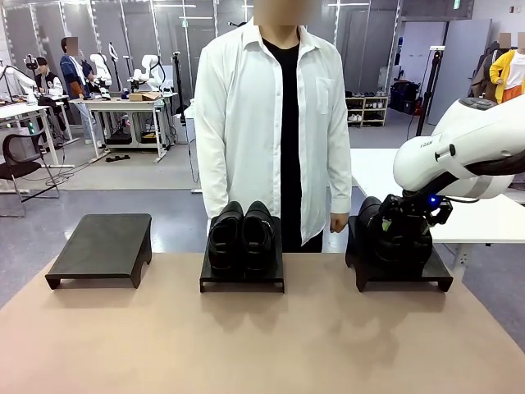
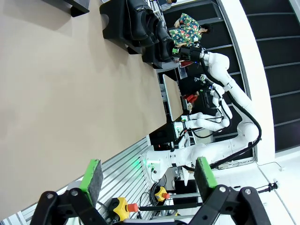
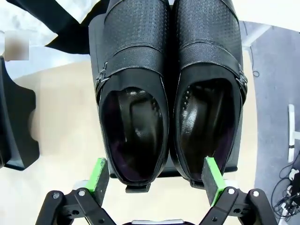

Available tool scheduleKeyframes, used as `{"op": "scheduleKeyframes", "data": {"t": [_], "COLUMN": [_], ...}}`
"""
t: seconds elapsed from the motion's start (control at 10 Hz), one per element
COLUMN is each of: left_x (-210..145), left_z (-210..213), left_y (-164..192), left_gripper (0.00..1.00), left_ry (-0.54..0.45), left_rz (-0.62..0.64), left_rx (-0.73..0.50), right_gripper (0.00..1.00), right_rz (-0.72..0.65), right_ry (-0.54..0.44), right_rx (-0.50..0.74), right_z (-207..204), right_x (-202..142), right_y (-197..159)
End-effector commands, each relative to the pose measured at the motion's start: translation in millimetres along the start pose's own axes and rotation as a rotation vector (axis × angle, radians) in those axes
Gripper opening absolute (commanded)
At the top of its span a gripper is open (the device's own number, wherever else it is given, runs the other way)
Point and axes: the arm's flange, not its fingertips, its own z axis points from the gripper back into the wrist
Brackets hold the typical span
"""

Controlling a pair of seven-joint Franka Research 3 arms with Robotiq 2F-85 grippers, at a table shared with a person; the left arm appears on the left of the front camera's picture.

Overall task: Place the shoes on the stand as instructed by the person.
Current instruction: Pick up another pair of Shoes and place it on the Shoes Stand indicated by the person.

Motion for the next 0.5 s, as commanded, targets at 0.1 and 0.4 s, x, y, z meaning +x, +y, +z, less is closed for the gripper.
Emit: {"op": "scheduleKeyframes", "data": {"t": [0.1, 0.4], "left_x": [2.7, 2.7], "left_z": [2.1, 2.1], "left_y": [-2.3, -2.3], "left_gripper": [1.0, 1.0], "left_ry": [-0.008, -0.008], "left_rz": [-0.018, -0.018], "left_rx": [-0.018, -0.018], "right_gripper": [1.0, 1.0], "right_rz": [0.001, 0.001], "right_ry": [-0.001, -0.001], "right_rx": [0.001, 0.001], "right_z": [0.5, 0.5], "right_x": [0.1, 0.1], "right_y": [1.5, 1.5]}}
